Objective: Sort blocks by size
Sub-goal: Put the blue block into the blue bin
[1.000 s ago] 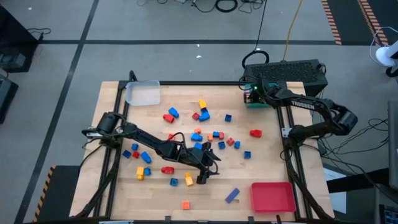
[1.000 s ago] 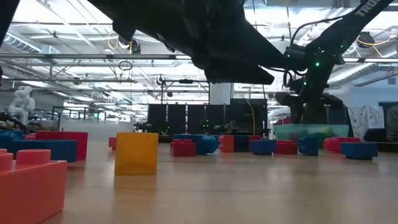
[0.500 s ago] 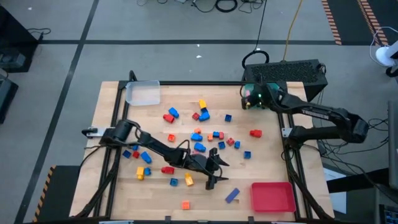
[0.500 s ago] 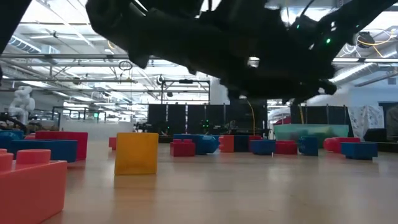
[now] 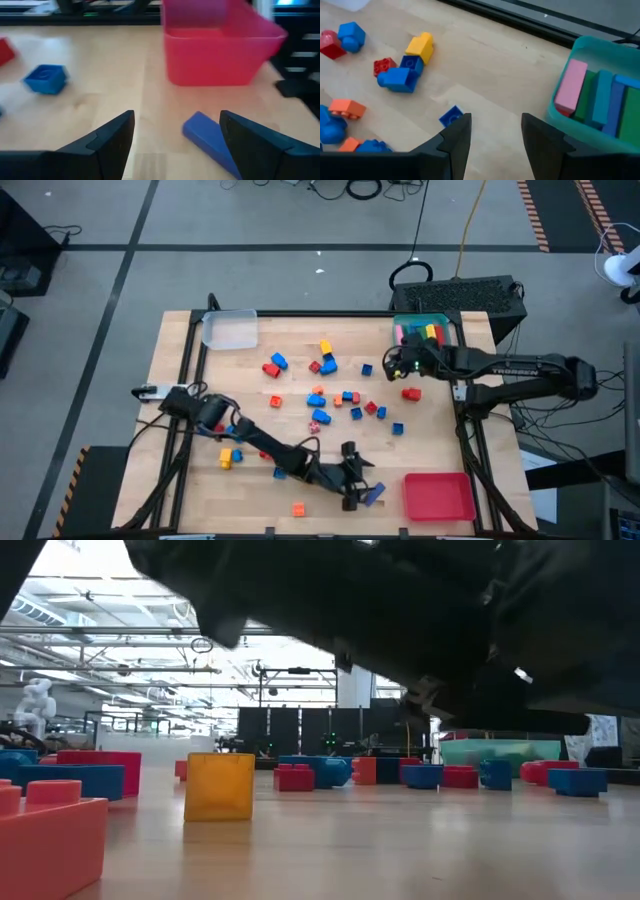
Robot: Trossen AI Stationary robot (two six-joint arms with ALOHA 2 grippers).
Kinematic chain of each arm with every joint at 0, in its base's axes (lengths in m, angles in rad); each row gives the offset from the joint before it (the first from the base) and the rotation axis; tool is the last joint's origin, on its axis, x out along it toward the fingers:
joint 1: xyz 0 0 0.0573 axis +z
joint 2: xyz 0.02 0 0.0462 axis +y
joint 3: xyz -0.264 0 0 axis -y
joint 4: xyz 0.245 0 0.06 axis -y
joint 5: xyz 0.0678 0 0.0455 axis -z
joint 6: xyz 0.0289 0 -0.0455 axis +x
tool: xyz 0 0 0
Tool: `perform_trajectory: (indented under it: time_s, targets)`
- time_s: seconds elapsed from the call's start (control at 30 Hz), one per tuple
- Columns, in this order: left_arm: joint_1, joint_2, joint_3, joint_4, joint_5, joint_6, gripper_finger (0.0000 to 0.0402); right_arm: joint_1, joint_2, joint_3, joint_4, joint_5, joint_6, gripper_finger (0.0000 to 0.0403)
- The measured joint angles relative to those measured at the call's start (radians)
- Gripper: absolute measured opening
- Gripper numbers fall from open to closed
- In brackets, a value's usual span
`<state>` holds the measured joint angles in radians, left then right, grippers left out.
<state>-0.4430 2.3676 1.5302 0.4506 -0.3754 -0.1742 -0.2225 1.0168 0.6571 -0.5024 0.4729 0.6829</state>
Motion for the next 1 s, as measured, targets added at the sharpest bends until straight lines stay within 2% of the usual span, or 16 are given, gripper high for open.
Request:
perform_trajectory:
  time_s: [0.13, 0.23, 0.8, 1.0]
  targets:
    - [-0.033, 0.0, 0.064, -0.133, -0.132, -0.077, 0.0294, 0.059, 0.0, 0.0, -0.04, 0.045, 0.06, 0.016]
    - [-0.053, 0.0, 0.097, -0.176, -0.176, -0.156, 0.0294, 0.105, 0.0, 0.0, -0.051, 0.06, 0.101, 0.016]
    - [-0.123, 0.002, 0.124, -0.197, -0.308, -0.318, 0.0294, 0.346, 0.0, 0.0, -0.05, 0.079, 0.298, 0.016]
    - [-0.145, 0.126, 0.247, -0.221, -0.301, -0.315, 0.0294, 0.397, 0.001, 0.0, -0.052, 0.08, 0.335, 0.016]
